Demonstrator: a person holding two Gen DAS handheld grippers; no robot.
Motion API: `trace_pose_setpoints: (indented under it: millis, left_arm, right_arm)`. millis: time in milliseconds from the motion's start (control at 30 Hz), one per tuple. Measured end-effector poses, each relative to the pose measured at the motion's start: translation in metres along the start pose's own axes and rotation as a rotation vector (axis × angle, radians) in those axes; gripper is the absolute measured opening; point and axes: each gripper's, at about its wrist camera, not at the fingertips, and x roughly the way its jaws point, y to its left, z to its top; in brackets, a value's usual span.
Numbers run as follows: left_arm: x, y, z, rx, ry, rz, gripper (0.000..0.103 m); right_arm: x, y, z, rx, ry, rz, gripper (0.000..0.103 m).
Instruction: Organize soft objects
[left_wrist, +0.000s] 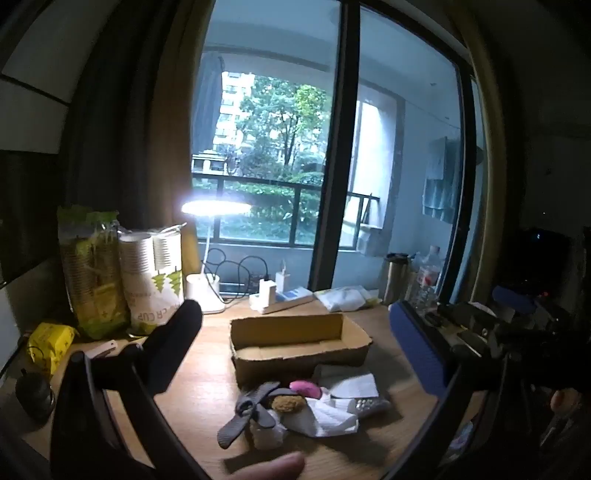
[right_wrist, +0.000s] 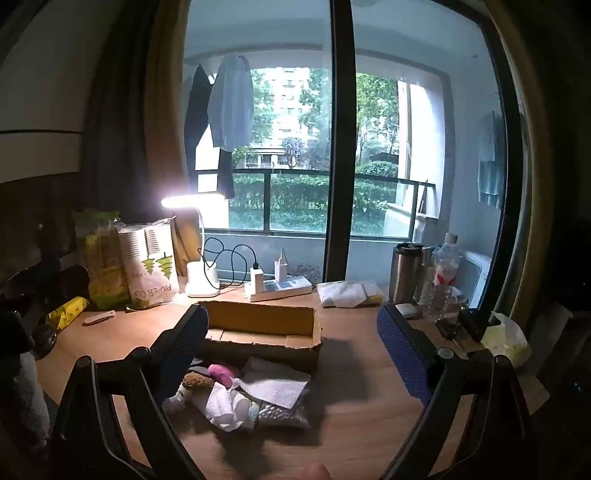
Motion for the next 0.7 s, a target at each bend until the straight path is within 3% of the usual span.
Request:
trace_pose_setpoints:
  millis: [700]
  left_arm:
    - [-0.007,0.003,-0.001,0.031,0.003,0.021,0.102]
  right_arm:
    - [0.002,0.004,-0.001,-0.017,0.005,0.004,0.095]
